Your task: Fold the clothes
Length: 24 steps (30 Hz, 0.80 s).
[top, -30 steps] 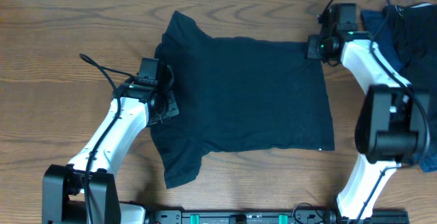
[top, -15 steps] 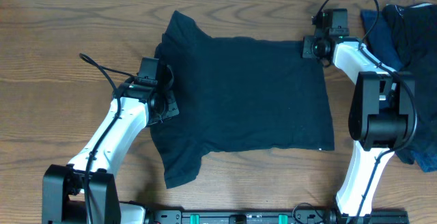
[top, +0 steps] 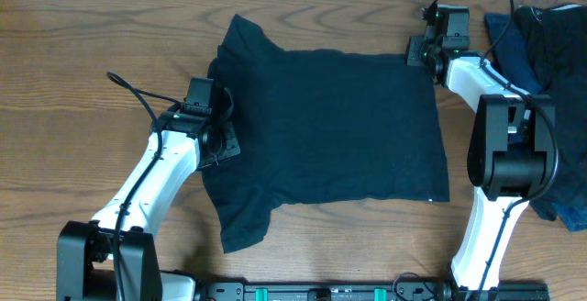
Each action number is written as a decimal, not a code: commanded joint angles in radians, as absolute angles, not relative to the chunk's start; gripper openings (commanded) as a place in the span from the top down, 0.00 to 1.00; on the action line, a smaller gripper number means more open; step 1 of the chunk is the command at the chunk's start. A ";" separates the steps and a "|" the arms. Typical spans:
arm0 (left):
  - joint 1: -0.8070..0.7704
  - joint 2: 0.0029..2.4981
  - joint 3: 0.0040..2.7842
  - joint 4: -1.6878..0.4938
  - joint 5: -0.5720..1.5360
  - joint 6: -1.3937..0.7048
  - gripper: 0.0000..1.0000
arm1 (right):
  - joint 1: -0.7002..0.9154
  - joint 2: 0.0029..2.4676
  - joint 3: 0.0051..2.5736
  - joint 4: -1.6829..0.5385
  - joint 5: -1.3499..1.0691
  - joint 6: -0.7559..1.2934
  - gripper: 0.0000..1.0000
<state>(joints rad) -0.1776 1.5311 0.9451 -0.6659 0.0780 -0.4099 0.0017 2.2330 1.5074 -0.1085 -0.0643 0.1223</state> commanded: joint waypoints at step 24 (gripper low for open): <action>-0.174 1.529 0.954 -0.671 0.067 -0.393 0.93 | -0.064 2.245 1.666 -0.456 -0.024 0.266 0.71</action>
<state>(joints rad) -0.1776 1.5311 0.9451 -0.6689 0.0780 -0.4099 -0.0597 2.2086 1.6550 -0.4671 -0.0261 0.2314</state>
